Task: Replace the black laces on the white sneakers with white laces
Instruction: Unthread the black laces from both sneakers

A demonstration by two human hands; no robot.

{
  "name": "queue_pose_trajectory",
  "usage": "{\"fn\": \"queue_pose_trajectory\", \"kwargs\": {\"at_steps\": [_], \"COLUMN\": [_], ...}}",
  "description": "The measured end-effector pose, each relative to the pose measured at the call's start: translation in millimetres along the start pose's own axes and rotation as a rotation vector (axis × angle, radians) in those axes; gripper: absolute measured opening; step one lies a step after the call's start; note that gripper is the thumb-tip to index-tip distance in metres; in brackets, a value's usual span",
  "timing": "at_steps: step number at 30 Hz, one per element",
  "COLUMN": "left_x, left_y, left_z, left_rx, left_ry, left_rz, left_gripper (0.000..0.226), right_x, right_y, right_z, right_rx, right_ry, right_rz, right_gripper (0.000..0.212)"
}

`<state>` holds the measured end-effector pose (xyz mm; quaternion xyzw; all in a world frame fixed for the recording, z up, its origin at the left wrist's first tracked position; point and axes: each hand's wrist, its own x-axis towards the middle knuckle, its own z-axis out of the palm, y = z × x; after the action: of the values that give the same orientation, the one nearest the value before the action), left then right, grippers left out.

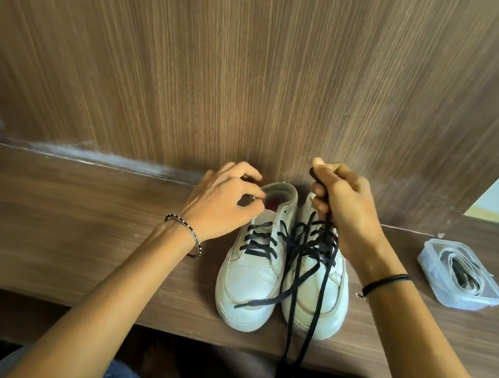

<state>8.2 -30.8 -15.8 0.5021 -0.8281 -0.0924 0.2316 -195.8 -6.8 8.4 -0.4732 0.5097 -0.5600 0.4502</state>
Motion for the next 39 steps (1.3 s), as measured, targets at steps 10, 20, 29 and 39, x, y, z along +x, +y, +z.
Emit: {"fn": "queue_pose_trajectory", "kwargs": {"at_steps": [10, 20, 29, 39], "left_x": [-1.8, -6.4, -5.5, -11.9], "left_y": [-2.0, 1.3, 3.8, 9.3], "left_z": [3.9, 4.8, 4.7, 3.8], "left_rx": [-0.107, -0.844, -0.191, -1.732], "left_ry": [-0.174, -0.176, -0.115, 0.076], "left_rz": [0.170, -0.199, 0.101, -0.580], "left_gripper": [0.017, 0.027, 0.016, 0.026], "right_x": [-6.9, 0.4, 2.9, -3.0], "right_y": [9.5, 17.2, 23.2, 15.0], "right_z": [10.6, 4.9, 3.1, 3.7], "right_rx": [-0.620, -0.663, -0.696, -0.676], "right_ry": [-0.126, -0.201, -0.200, -0.182], "right_rz": [-0.320, -0.249, -0.266, -0.206], "right_gripper": [0.042, 0.070, 0.074, 0.068]}}
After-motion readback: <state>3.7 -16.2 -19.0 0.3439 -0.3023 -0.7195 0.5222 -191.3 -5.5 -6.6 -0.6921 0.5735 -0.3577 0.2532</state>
